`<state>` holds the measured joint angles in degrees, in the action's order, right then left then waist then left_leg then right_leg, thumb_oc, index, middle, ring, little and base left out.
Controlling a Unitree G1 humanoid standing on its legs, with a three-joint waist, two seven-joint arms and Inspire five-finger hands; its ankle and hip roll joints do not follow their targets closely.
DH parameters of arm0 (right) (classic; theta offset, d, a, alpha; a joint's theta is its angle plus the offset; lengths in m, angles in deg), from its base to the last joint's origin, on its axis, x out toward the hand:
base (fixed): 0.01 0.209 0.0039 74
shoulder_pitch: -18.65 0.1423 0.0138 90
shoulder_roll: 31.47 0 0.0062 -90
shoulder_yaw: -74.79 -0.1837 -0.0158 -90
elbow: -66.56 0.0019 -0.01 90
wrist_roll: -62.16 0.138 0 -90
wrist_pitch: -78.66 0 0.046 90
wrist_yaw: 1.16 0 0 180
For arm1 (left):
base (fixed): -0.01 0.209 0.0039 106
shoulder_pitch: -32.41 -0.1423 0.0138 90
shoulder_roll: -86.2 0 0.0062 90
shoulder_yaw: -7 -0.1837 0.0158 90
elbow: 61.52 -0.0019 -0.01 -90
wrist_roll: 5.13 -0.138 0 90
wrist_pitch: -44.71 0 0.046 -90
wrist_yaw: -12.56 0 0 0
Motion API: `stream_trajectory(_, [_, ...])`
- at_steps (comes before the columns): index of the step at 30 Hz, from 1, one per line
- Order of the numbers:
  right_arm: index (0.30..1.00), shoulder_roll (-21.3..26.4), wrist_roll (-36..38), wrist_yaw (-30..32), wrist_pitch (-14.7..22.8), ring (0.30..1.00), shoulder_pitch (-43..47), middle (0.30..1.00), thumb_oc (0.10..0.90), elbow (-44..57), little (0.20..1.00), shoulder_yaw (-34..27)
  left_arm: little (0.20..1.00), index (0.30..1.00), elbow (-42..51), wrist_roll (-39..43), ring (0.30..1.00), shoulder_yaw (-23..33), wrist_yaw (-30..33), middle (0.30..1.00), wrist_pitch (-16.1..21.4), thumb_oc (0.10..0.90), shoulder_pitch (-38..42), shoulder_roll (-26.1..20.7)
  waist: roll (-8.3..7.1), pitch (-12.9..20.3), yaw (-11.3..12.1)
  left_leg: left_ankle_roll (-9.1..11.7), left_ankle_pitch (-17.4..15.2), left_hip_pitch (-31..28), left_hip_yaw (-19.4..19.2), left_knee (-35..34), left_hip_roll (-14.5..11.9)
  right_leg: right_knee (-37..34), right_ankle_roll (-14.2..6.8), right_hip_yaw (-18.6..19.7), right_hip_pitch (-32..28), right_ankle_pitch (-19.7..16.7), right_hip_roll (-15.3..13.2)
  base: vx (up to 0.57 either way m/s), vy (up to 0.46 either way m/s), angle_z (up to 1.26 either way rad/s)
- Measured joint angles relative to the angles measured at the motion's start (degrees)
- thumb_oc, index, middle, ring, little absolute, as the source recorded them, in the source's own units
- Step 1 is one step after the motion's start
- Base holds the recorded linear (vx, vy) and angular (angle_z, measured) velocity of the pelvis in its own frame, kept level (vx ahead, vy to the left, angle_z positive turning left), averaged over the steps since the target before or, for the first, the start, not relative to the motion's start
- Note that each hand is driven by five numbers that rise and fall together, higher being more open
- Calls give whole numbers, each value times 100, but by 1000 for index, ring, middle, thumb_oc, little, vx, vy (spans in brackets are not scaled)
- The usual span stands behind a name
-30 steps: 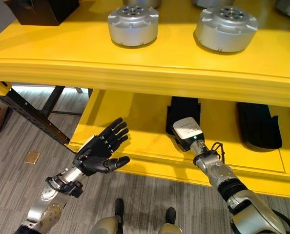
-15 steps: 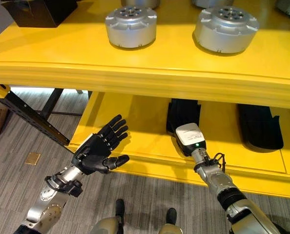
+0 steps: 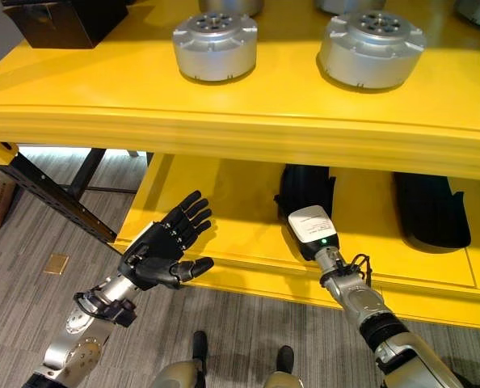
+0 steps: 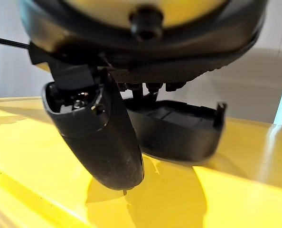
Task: Move parts from the plastic box to the shelf.
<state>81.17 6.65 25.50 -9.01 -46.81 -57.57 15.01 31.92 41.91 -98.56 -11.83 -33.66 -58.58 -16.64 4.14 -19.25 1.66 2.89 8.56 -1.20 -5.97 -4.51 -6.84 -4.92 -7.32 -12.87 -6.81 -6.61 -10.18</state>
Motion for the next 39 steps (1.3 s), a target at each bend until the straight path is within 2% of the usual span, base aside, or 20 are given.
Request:
stream_trajectory(6, [1000, 1, 5, -9, 100, 1000, -9, 1000, 900, 12, 1000, 0, 1000, 1000, 1, 0, 1000, 0, 1, 1000, 0, 900, 0, 0, 0, 0, -3, 0, 0, 0, -1, 0, 0, 0, 0, 1, 0, 0, 1, 0, 0, 0])
stream_trajectory(11, [1000, -11, 743, -288, 121, 1000, -262, 1000, 900, 353, 1000, -128, 1000, 1000, 8, -2, 1000, 2, 17, 1000, 1, 900, -7, 1, -3, 1, -12, -5, -5, -5, -11, 0, 3, 0, -1, 63, -2, -1, 19, 0, 0, 0])
stream_trajectory(14, [1000, -12, 747, -292, 105, 1000, -347, 1000, 900, 439, 1000, -199, 1000, 1000, 11, -3, 1000, -3, 31, 1000, 2, 900, -7, 1, -3, 2, -30, -7, -7, -20, -28, -1, 1, 0, 0, 98, -2, 0, 24, -16, 17, -3])
stream_trajectory(21, [1000, -141, 613, 417, 179, 1000, -547, 1000, 900, 601, 1000, -379, 1000, 1000, 80, -5, 1000, -6, 149, 1000, 97, 900, -56, 1, -3, 2, -140, -9, -20, -61, -101, -24, 1, 0, -2, 134, 0, 1, 14, -22, 23, -5])
stream_trajectory(32, [1000, -226, 619, 575, 550, 1000, -1292, 1000, 900, 1442, 1000, -686, 1000, 1000, 221, -3, 1000, -6, 160, 1000, 215, 900, -271, 2, -4, 13, -201, -7, -54, -91, -172, -25, 1, 0, -3, 164, 15, 2, 3, -9, 34, -3])
stream_trajectory(34, [1000, -205, 608, 555, 650, 1000, -1461, 1000, 900, 1736, 1000, -690, 1000, 1000, 238, 2, 1000, 6, 155, 1000, 233, 900, -297, 2, -13, 32, -237, -7, -60, -92, -179, -24, 2, 0, -3, 165, 18, 1, 1, -22, 66, -1])
stream_trajectory(37, [1000, -22, 595, 505, 984, 1000, -1632, 1000, 900, 2766, 1000, -679, 1000, 1000, 281, 5, 1000, -3, 157, 1000, 251, 900, -288, 1, -37, 48, -332, -13, -72, -115, -241, -25, 10, 0, -17, 286, 35, -9, -3, -12, 53, -12])
stream_trajectory(39, [1000, -18, 597, 539, 1138, 1000, -1607, 1000, 900, 3250, 1000, -680, 1000, 1000, 348, 3, 1000, -33, 160, 1000, 253, 900, -265, 12, -103, 139, -338, -4, -110, -179, -332, -27, 0, -1, -19, 341, 33, -9, 3, -9, 52, -20])
